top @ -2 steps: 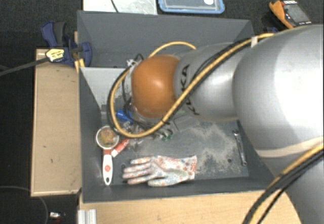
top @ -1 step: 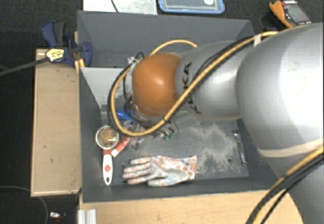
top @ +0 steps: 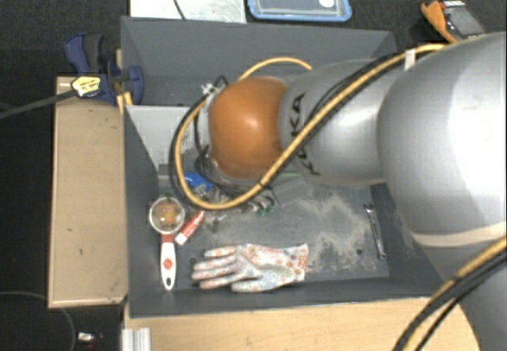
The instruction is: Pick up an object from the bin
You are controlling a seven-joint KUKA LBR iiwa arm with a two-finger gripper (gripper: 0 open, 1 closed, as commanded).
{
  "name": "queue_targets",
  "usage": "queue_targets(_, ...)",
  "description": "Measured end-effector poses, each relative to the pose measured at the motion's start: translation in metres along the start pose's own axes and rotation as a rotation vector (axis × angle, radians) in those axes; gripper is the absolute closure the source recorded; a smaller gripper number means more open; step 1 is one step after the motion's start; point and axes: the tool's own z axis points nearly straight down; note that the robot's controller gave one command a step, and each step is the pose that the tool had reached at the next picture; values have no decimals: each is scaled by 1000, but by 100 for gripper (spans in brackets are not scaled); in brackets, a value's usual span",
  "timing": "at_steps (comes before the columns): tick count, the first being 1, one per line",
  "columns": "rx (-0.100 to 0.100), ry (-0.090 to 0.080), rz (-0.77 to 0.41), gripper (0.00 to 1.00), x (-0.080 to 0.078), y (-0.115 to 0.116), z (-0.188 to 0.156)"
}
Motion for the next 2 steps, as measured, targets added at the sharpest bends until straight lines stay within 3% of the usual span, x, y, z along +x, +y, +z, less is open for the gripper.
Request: queue_targets(2,1,-3,5,100,-1,-1,-28)
